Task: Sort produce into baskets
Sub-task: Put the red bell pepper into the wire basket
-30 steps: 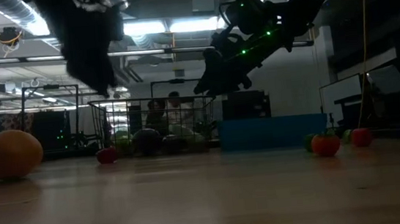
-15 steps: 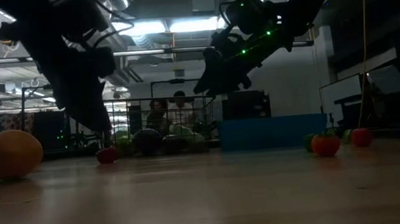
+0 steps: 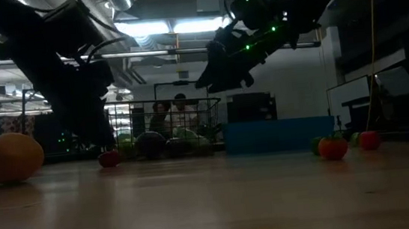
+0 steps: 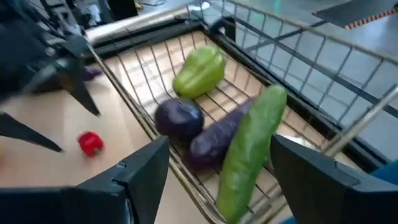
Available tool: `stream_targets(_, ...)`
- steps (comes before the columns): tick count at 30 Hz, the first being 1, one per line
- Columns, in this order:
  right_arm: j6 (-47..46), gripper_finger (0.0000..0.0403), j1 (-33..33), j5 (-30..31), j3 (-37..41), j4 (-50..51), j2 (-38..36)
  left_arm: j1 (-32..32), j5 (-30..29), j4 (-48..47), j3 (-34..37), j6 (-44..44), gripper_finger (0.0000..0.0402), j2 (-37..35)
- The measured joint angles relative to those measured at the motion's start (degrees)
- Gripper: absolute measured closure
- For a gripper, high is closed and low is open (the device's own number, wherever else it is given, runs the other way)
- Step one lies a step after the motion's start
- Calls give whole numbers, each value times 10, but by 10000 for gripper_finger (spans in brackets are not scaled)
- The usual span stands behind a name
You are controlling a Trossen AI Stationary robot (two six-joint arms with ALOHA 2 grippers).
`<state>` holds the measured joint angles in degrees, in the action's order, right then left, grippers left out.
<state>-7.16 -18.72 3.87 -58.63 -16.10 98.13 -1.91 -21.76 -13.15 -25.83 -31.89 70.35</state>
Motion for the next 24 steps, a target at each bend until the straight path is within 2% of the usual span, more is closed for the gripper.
stream_targets(6, 0, 127, 0, -36, -37, 35, -27, -1, -11, 27, 21, 0, 94, 0)
stream_targets(13, 29, 127, 4, -50, -88, 158, -85, -1, -17, 76, 41, 10, 94, 0)
stream_targets(17, 72, 127, 19, -49, -99, 251, -139, -1, -27, 83, 49, 7, 94, 0)
stream_targets(24, 79, 127, 63, -43, -99, 383, -249, -9, -33, 113, 49, 18, 94, 35)
